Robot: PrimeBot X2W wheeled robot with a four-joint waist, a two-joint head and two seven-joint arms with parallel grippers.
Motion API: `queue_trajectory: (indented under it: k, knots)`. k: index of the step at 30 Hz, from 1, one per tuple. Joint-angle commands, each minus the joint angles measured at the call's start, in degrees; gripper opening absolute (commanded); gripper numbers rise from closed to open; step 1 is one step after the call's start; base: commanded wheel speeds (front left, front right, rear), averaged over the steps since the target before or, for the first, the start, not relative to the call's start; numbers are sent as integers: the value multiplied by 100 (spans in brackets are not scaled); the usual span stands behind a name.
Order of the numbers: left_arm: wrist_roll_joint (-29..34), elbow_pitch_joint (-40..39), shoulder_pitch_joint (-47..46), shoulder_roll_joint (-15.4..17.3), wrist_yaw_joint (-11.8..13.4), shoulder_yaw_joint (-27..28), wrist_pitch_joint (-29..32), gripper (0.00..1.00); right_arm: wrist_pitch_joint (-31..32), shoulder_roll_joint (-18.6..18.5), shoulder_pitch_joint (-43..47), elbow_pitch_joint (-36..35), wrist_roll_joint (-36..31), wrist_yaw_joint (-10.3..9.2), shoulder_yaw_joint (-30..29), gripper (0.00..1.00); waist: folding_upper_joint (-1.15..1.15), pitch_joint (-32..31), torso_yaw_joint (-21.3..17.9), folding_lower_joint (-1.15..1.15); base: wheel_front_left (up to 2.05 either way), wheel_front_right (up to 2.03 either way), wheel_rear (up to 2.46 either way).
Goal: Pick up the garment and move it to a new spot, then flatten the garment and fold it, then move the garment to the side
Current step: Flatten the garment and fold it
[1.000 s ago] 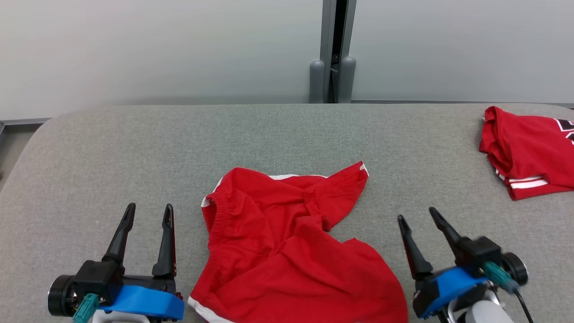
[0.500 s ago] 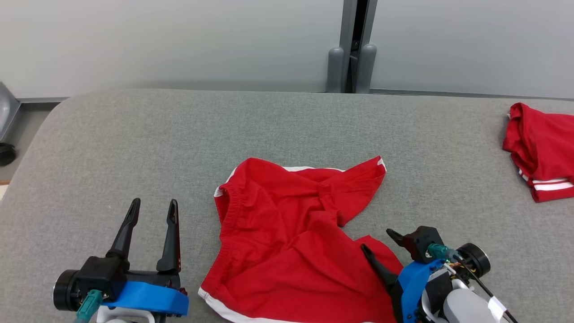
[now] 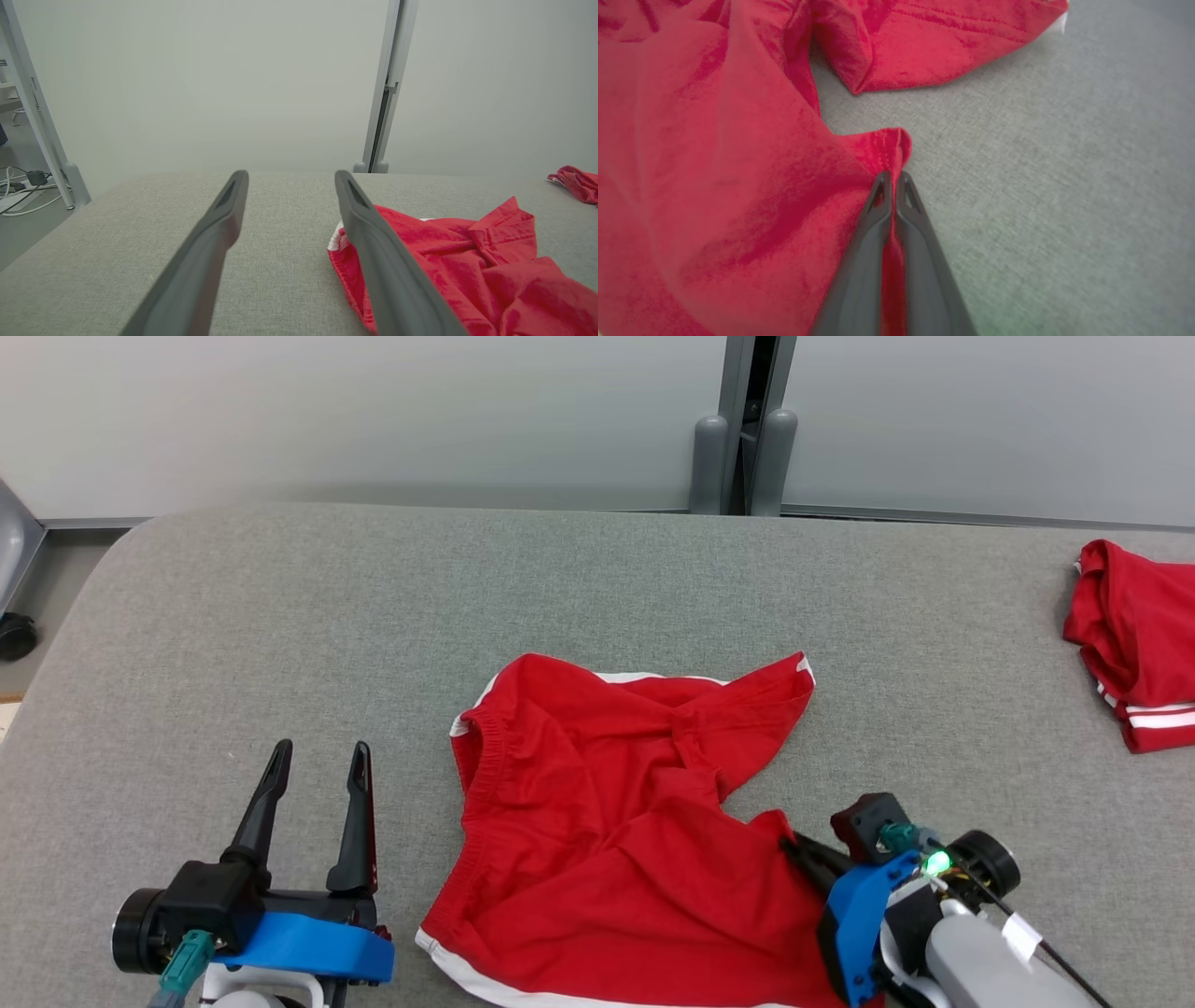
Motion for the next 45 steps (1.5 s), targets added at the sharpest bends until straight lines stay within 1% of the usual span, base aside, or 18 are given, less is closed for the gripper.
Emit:
queue_trajectory:
  k: [1, 5, 7, 10, 14, 15, 16, 17, 20, 23, 25, 27, 29, 32, 34, 37, 40, 45]
  knots:
    - [22, 7, -68, 10, -13, 36, -23, 100, -38, -47, -157, 106, 35, -4, 0, 0, 0, 8, -2, 0, 0, 0, 0]
    - [39, 19, -92, -4, -46, 33, -23, 100, -338, -58, -470, 384, 194, -4, -385, 0, 0, 28, 17, 0, 0, 0, 0]
    - [45, 20, -110, -10, -47, 31, -23, 100, -556, -107, -662, 578, 107, -4, -665, 0, 0, 31, 28, 0, 0, 0, 0]
    - [47, 25, -103, -14, -60, 24, -23, 100, -810, -41, -864, 897, 82, -4, -1052, 0, 0, 31, 54, 0, 0, 0, 0]
    - [51, 34, -102, -17, -74, 12, -23, 100, -1057, 51, -1060, 1331, -67, -4, -1315, 0, 0, 45, 77, 0, 0, 0, 0]
    - [38, 33, -105, -17, -75, -1, -23, 100, -1108, 79, -1088, 1441, -114, -4, -1335, 27, 0, 49, 80, 0, 0, 0, 0]
    - [17, 31, -109, -17, -70, -17, -23, 100, -1215, 85, -1137, 1527, -168, -4, -1378, 89, 0, 52, 82, 0, 0, 0, 0]
    - [-6, 26, -113, -17, -57, -38, -23, 100, -1330, 88, -1183, 1620, -203, -4, -1442, 100, 0, 55, 81, 0, 0, 0, 0]
    - [-44, 12, -110, -17, -22, -80, -23, 100, -1687, 144, -1267, 1837, -348, -4, -1653, 100, 0, 41, 57, 0, 0, 0, 0]
    - [-26, 6, -54, -17, -11, -75, -23, 100, -1881, 226, -1256, 1740, -565, -4, -1927, 100, 0, -15, -21, 0, 0, 0, 0]
    - [-6, 11, -8, -17, -14, -57, -23, 100, -1907, 244, -1169, 1287, -719, -4, -2220, 100, 0, -62, -88, 0, 0, 0, 0]
    - [3, 5, 22, -15, -6, -27, -23, 100, -1903, 307, -846, 592, -945, -4, -2645, 100, 0, -106, -158, 0, 0, 0, 0]
    - [21, -5, 50, -15, -3, -6, -22, 100, -1900, 461, -469, -123, -1152, -4, -3053, 100, 0, -149, -220, 0, 0, 0, 0]
    - [35, 1, 96, -15, -24, 7, -23, 100, -1903, 664, 25, -1054, -1432, -4, -3439, 100, 0, -203, -301, 0, 0, 0, 0]
    - [44, -3, 133, -15, -24, 14, -23, 100, -1903, 774, 372, -1505, -1549, -4, -3593, 100, 0, -230, -354, 0, 0, 0, 0]
    - [50, -19, 182, -15, -17, 43, -23, 100, -1902, 911, 795, -2005, -1635, -4, -3694, 100, 0, -269, -438, 0, 0, 0, 0]
    - [46, -23, 234, -15, -24, 60, -22, 100, -1902, 989, 1125, -2382, -1584, -4, -3730, 100, 0, -309, -500, 0, 0, 0, 0]
    - [47, -44, 338, -15, -29, 98, -22, 100, -1902, 1097, 1650, -2758, -1459, -4, -3629, 100, 0, -388, -576, 0, 0, 0, 0]
